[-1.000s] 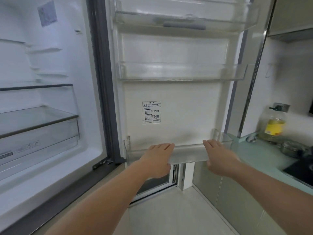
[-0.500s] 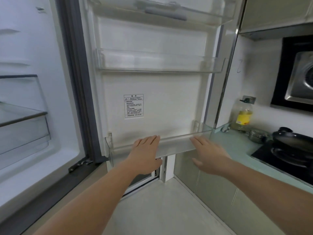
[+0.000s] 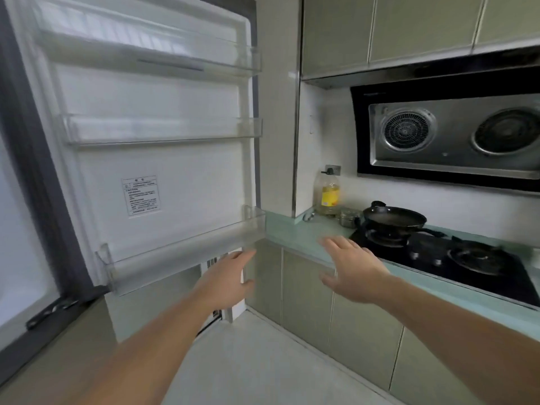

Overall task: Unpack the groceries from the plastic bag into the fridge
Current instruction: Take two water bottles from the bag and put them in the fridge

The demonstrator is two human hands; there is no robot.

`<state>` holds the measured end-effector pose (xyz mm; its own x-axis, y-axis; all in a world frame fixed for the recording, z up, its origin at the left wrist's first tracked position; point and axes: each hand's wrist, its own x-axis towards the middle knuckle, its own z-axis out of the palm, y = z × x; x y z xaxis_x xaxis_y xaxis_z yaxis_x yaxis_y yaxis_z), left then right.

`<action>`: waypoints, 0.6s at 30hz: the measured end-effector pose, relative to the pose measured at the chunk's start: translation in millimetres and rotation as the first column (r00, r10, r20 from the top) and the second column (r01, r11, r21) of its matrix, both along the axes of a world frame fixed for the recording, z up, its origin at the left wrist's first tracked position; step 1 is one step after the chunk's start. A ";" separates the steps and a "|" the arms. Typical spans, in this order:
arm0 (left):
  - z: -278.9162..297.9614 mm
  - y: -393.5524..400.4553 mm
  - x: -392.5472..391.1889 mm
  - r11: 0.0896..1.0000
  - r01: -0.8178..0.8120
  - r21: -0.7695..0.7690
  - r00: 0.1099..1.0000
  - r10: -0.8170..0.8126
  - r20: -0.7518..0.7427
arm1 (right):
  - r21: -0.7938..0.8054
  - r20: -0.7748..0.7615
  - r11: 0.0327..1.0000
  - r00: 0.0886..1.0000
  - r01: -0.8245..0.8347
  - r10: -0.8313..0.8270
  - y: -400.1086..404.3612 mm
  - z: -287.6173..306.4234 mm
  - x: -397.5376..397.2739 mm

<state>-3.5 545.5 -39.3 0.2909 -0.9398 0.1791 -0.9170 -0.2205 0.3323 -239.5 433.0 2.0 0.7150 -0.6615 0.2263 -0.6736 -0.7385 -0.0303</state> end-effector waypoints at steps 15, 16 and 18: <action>21.4 -97.7 -243.5 0.828 0.560 0.036 0.821 -0.560 0.109 | 0.118 0.076 0.819 0.817 0.561 -0.571 53.8 -0.8 -244.4; 20.9 -104.6 -253.3 0.806 0.591 0.036 0.800 -0.592 0.098 | 0.121 0.076 0.794 0.792 0.596 -0.606 57.6 0.0 -251.8; 18.6 -117.4 -269.5 0.751 0.660 0.027 0.747 -0.660 0.085 | 0.123 0.073 0.741 0.739 0.660 -0.670 65.5 -0.4 -262.7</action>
